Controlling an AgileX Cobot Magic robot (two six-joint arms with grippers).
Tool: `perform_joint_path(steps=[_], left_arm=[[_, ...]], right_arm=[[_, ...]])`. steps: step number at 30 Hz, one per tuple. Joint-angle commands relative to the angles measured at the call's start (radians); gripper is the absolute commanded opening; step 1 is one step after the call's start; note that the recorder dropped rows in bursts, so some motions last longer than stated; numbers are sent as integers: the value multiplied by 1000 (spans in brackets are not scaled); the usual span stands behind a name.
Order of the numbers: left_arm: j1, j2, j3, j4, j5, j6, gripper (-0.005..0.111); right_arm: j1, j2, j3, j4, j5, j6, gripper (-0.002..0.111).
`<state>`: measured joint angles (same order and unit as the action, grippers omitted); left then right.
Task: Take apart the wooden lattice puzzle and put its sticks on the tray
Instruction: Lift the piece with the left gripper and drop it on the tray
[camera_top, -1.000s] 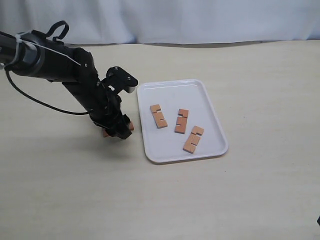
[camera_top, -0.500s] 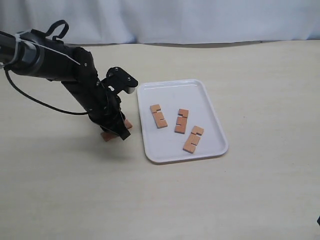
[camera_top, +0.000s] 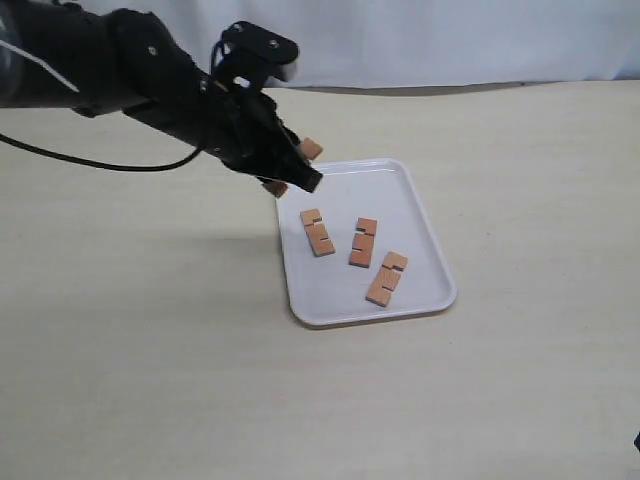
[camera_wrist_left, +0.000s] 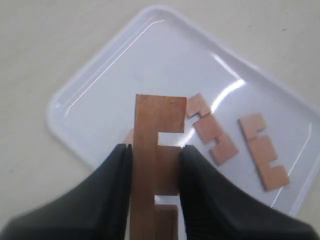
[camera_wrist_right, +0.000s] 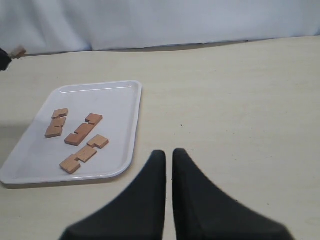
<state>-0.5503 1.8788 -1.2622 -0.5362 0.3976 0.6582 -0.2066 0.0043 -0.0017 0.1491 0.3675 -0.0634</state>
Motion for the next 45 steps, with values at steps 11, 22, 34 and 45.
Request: perform_joint_path(steps=[11, 22, 34, 45], left_arm=[[-113, 417, -419, -26, -153, -174, 6], [-113, 413, -419, -26, -189, -174, 63], [-113, 226, -419, 108, 167, -179, 48], [-13, 52, -376, 492, 688, -467, 0]], right_arm=[[-6, -4, 2, 0, -1, -2, 5], [-6, -4, 2, 0, -1, -2, 5], [-6, -4, 2, 0, -1, -2, 5], [-6, -4, 2, 0, -1, -2, 5]])
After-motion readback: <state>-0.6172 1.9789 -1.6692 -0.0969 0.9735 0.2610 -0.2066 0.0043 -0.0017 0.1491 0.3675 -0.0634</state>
